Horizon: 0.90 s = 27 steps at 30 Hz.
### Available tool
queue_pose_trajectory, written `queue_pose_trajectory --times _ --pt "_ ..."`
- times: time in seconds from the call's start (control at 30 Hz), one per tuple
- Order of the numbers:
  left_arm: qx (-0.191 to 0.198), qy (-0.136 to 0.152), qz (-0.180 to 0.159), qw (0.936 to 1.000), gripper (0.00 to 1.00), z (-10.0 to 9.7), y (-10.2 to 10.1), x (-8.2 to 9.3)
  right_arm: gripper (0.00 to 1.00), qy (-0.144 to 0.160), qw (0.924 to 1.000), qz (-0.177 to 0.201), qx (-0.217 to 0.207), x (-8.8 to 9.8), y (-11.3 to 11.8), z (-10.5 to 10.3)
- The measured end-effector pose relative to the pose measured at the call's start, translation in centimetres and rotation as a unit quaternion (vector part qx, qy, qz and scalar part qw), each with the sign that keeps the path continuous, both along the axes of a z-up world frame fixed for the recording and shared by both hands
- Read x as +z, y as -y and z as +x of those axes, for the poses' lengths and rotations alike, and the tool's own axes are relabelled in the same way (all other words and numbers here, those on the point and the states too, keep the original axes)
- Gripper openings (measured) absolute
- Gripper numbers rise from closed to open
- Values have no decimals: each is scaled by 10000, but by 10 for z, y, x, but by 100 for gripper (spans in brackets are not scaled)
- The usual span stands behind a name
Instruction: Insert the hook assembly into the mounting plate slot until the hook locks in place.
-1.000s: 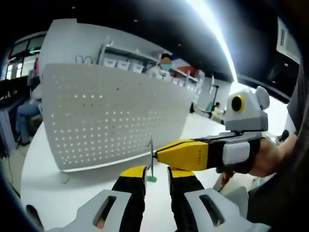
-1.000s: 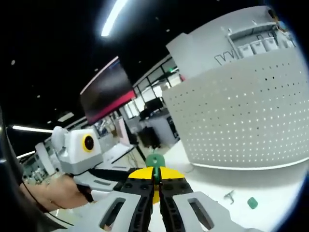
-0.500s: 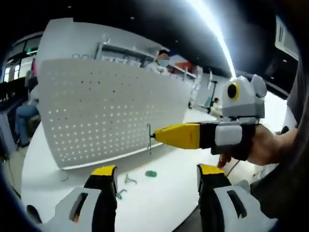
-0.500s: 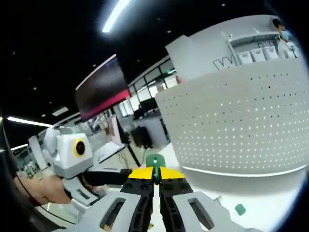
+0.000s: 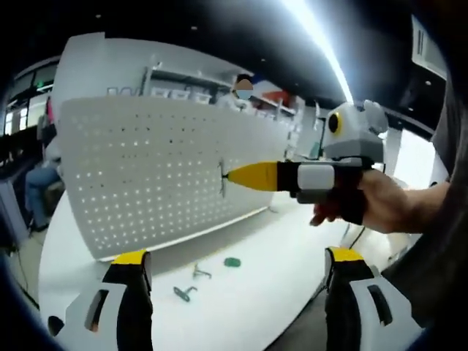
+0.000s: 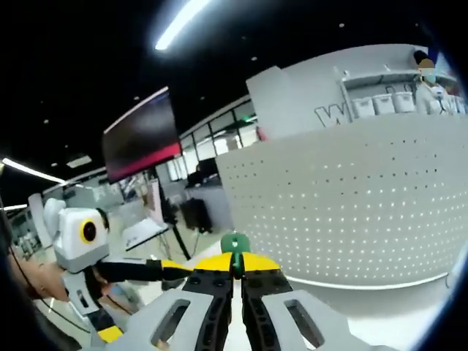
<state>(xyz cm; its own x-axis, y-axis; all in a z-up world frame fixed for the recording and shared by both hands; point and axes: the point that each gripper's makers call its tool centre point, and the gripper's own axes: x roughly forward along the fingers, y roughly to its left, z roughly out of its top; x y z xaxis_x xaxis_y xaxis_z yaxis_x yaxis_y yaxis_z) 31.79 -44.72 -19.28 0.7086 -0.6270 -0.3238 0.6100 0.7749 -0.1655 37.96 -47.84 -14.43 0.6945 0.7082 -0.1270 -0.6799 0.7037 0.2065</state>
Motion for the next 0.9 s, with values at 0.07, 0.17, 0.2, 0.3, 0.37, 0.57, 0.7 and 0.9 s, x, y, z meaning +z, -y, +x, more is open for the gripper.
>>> queue_pose_trajectory --times 0.07,0.17,0.2,0.3,0.37,0.57,0.7,0.9 --pt "10 30 15 10000 100 1 -1 2 0 105 9999 -39 -119 2 3 5" --pt "9 39 25 10000 100 3 -1 4 0 241 9993 -16 -273 6 6 13" --pt "0 29 22 10000 100 4 -1 3 0 355 9986 -29 -393 9 9 18" --pt "38 17 49 10000 100 5 -2 2 0 525 9967 -14 -617 15 15 27" --pt "48 -4 85 10000 100 6 -3 0 0 618 9952 -41 -760 18 20 35" --pt "85 -112 -52 9999 100 5 -3 2 0 925 9861 22 -1378 29 40 59" --pt "97 -184 -49 9998 100 4 -4 1 0 964 9841 -11 -1492 30 44 69" --pt "115 -189 4 9998 100 5 -5 2 0 1081 9798 -141 -1674 33 52 90"
